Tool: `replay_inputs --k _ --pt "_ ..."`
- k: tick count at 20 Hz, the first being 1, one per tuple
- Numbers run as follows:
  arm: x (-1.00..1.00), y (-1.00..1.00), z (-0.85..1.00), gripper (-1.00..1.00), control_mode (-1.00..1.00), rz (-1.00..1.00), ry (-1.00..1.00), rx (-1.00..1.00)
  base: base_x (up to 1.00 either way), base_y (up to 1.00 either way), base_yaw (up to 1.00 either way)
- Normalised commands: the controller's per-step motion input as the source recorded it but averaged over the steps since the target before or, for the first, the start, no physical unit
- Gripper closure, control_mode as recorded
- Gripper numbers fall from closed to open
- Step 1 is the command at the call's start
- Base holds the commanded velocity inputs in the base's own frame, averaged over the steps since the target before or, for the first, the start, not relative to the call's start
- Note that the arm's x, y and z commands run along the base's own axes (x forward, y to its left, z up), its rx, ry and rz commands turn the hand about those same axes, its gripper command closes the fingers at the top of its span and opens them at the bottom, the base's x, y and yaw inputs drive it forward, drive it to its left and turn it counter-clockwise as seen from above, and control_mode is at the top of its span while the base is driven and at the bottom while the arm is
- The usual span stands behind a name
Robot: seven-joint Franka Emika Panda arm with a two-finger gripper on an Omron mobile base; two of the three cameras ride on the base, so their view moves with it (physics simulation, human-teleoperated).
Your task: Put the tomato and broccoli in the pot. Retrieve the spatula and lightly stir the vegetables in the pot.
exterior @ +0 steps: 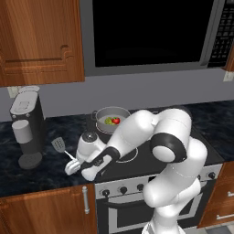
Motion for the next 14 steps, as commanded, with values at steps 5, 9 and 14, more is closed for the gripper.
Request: replay_inputs --k 5,9,14 --pt "0.0 0.0 0.0 -1.0 -1.0 0.0 0.0 0.0 0.0 0.0 0.0" --pt "0.0 0.0 -0.17 -1.0 -1.0 0.0 -0.02 0.0 0.0 0.0 0.0" --pt "0.0 0.0 -0.09 -1.0 -1.0 0.0 -0.01 0.0 0.0 0.0 0.0"
